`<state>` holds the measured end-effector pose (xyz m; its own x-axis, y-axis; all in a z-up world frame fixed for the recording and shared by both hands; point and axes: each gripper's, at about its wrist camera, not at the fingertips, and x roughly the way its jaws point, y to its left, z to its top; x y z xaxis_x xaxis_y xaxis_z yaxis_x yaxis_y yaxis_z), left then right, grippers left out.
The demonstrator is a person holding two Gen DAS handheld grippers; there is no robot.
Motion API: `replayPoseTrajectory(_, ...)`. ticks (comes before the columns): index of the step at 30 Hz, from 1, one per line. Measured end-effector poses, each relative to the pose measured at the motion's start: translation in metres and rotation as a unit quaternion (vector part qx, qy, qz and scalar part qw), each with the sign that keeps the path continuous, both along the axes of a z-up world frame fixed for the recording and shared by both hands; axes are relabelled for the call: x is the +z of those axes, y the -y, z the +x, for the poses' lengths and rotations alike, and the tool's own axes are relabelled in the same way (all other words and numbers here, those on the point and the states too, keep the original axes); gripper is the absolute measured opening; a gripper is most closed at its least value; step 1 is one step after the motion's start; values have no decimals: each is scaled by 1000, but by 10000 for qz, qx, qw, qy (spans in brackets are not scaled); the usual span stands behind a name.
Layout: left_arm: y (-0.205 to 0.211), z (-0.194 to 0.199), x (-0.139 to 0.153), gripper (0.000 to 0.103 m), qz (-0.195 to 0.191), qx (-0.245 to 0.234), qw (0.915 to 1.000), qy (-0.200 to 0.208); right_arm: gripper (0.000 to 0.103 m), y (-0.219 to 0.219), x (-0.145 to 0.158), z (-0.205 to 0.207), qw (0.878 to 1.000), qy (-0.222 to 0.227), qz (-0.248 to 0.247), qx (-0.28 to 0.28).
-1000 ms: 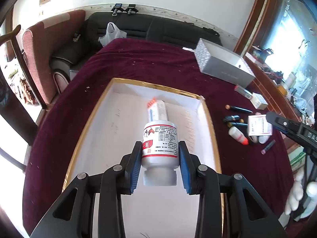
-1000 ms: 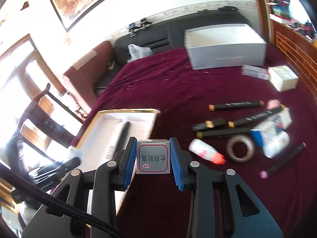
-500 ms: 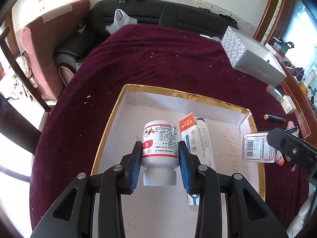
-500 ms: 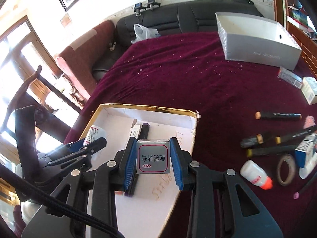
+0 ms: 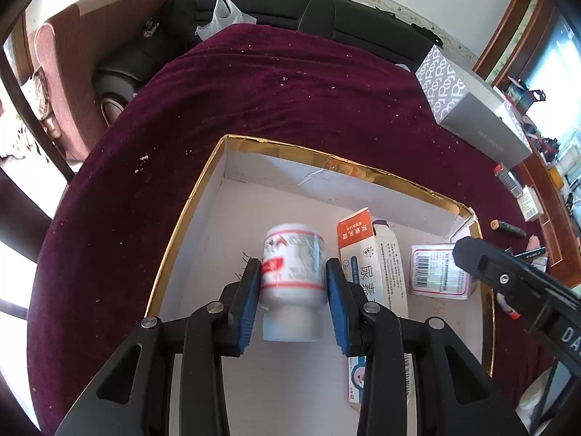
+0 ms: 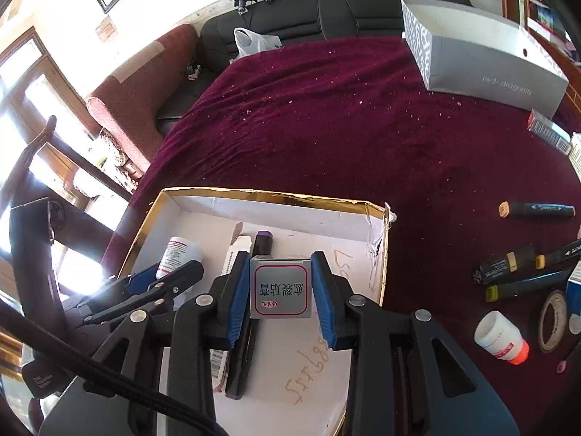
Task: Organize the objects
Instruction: 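Place the bottle and small box into the white tray, opening both grippers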
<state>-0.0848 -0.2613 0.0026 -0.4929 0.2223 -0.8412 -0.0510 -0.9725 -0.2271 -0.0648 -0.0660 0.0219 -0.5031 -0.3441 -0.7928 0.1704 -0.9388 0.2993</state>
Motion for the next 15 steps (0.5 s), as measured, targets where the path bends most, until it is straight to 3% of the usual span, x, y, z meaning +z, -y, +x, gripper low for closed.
replayPoseTrajectory(12,2,4,19,33,188,80,9996,-202,32,1,-5,-7,9999,103,-26,-42)
replayPoseTrajectory(15,5,12,29,39,218,143,9992,-302,32,1,-6,-8,9999,108,-30,-47)
